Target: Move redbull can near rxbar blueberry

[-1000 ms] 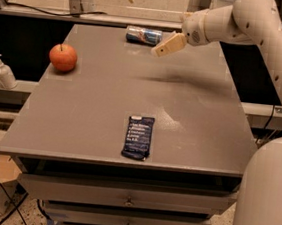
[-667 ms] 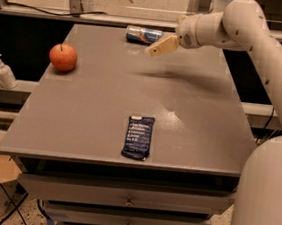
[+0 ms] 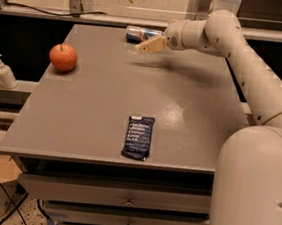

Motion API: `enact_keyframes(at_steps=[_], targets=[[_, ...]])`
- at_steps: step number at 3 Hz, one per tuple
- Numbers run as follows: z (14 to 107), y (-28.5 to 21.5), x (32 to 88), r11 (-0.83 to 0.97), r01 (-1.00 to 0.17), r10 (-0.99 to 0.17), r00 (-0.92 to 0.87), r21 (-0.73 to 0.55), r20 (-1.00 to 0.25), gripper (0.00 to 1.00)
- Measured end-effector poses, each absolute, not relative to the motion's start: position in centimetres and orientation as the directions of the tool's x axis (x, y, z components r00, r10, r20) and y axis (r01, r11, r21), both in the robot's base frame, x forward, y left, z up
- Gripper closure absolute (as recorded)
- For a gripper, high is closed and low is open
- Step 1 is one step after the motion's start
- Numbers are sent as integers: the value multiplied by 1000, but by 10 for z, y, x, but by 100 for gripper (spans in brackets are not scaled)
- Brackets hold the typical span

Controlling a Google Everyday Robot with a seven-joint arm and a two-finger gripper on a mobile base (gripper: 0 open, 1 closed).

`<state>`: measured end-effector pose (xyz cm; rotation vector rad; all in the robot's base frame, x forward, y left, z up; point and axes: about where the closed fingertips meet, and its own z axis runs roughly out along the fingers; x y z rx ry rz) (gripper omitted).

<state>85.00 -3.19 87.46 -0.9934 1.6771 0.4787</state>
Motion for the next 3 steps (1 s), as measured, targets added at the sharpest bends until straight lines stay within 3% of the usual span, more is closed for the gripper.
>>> enact_keyframes(at_steps=[2, 3], targets=[[853, -22, 879, 591, -799, -334, -116, -112, -935, 0], [849, -23, 883, 590, -800, -349, -131, -109, -928, 16]])
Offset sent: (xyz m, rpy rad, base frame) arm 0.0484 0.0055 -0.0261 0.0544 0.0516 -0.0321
